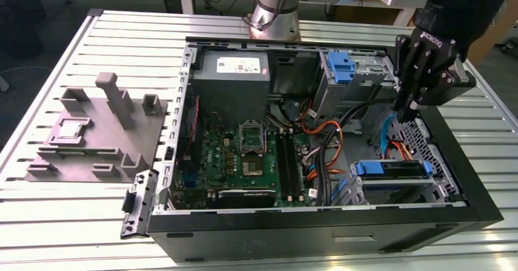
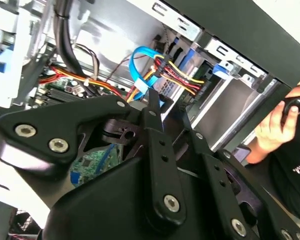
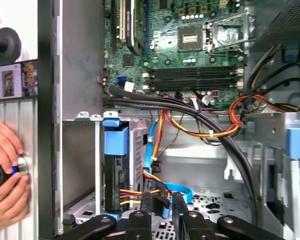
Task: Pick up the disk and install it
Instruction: 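Insert the second disk wire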
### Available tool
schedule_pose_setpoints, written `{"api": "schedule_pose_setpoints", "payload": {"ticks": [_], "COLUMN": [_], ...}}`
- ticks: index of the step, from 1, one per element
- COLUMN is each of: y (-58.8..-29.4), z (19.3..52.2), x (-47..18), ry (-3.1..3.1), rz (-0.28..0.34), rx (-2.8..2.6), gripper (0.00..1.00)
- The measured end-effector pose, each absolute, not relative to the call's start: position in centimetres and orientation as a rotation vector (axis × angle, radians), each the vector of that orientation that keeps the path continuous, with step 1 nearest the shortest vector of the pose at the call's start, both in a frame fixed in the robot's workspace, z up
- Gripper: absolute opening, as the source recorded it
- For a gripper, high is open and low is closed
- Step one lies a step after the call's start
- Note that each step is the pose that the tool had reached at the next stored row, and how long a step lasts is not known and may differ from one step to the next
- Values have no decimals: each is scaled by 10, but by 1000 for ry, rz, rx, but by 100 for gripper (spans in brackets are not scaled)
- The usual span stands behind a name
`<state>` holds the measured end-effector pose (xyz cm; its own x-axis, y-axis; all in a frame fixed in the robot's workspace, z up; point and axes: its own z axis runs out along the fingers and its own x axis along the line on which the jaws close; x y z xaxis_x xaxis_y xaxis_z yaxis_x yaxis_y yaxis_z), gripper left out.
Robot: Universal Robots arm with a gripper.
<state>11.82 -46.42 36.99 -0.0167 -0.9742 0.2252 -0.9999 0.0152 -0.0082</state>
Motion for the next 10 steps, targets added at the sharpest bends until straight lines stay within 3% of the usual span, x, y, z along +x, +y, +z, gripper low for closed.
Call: {"api": "schedule_pose_setpoints", "payload": {"ticks": [4, 8, 10], "y": [-464, -464, -464], "z": [366, 361, 359], "x": [118, 118, 119], "ry": [-2108, -2100, -2096], "rz": [270, 284, 291], "rx": [2074, 2066, 2062], "gripper": [31, 16, 16]}}
